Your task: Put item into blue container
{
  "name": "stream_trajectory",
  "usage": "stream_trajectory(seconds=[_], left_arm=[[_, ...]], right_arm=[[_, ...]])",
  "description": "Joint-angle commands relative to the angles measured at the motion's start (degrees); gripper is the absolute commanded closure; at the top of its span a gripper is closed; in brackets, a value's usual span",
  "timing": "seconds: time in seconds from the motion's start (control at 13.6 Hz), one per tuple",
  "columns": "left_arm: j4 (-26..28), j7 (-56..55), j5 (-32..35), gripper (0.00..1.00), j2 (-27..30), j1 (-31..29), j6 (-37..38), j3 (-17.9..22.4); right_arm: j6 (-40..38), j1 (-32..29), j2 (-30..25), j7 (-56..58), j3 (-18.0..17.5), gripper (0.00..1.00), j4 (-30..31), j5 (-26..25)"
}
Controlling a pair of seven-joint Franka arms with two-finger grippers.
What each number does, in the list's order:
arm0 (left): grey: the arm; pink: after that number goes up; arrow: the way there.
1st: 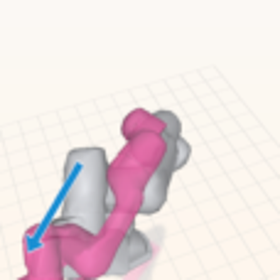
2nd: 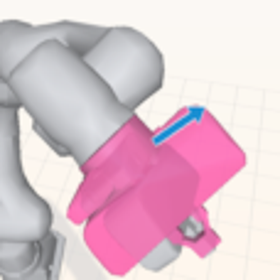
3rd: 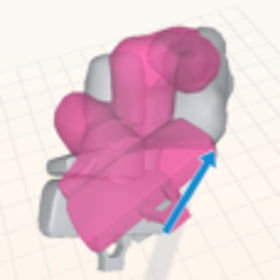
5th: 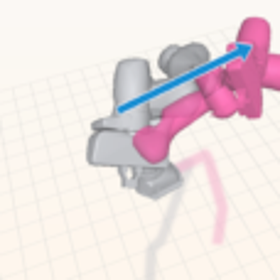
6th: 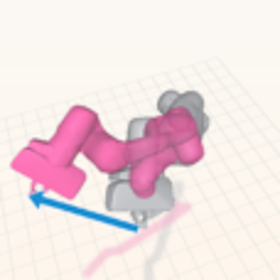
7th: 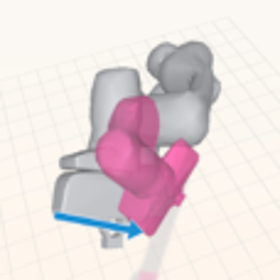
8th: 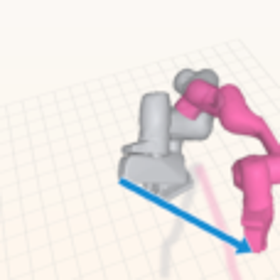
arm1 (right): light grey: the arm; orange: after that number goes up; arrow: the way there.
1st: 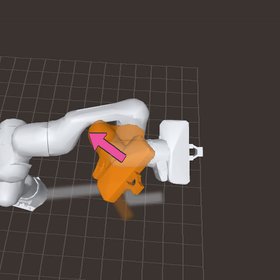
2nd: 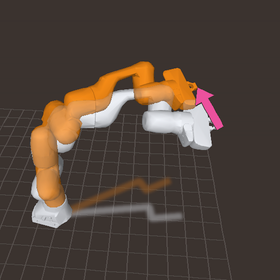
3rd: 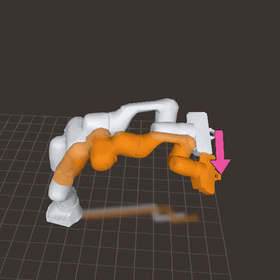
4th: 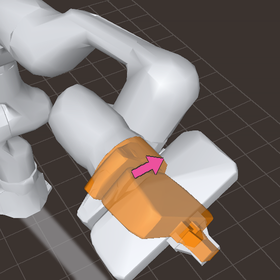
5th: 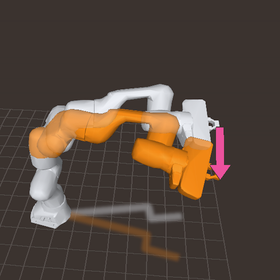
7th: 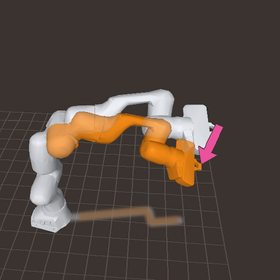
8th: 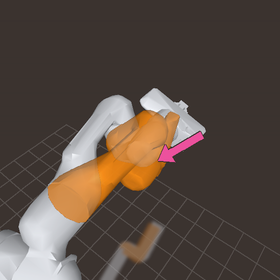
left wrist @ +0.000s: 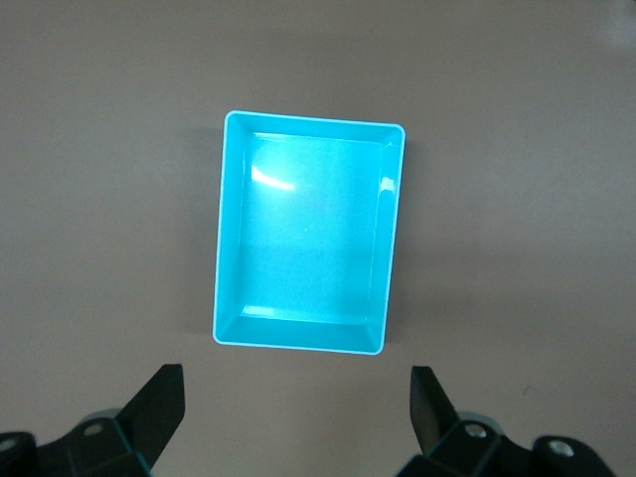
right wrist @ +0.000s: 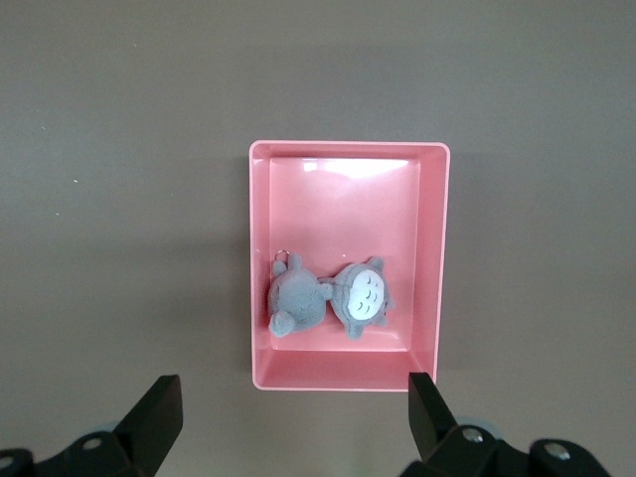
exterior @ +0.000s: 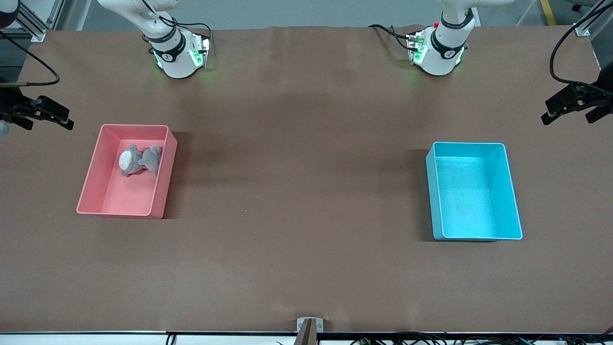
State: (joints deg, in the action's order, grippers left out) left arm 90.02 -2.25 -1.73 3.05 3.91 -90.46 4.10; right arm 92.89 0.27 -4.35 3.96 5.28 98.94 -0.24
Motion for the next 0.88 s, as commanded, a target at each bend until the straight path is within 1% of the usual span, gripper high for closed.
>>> stream_trajectory(seconds=[0.0,0.15,0.22,0.29,0.44,0.51,0.59,0.66,0.81], left_arm=[[-0.72,0.5,-0.2,0.0,-0.33,-0.04,0.11,0.12],[-0.72,0.76,-0.2,0.0,-0.24,-0.21,0.55,0.12],[-0.72,0.85,-0.2,0.0,-0.24,-0.3,0.64,0.12],[-0.72,0.76,-0.29,0.0,-0.24,-0.3,0.55,0.03],[-0.81,0.85,-0.29,0.0,-0.33,-0.22,0.55,0.12],[-0.72,0.85,-0.38,0.0,-0.42,-0.21,0.55,0.12],[-0.72,0.85,-0.38,0.0,-0.5,-0.21,0.55,0.03],[-0.63,0.93,-0.55,0.0,-0.59,-0.39,0.29,0.12],[-0.37,1.02,-0.56,0.0,-0.68,-0.48,0.29,0.12]], right_arm=[[0.28,-0.71,2.5,0.61,-0.19,0.0,-0.67,-0.02],[1.5,-1.76,3.91,0.87,-0.1,0.0,-0.94,-0.11],[3.42,-2.72,5.22,0.96,-0.1,0.0,-1.11,0.06],[4.75,-3.17,7.32,0.96,-0.1,0.0,-1.55,0.07],[4.67,-3.96,12.59,0.96,-0.1,0.0,-4.61,-0.2],[4.5,-4.49,13.22,0.96,-0.01,0.0,-5.07,-0.2],[4.32,-4.75,13.66,0.26,-0.01,0.0,-4.46,-0.2],[4.84,-5.02,13.67,-0.44,-0.1,0.0,-2.37,-0.11],[7.03,-4.58,13.76,-6.12,-0.1,0.0,1.06,0.07]])
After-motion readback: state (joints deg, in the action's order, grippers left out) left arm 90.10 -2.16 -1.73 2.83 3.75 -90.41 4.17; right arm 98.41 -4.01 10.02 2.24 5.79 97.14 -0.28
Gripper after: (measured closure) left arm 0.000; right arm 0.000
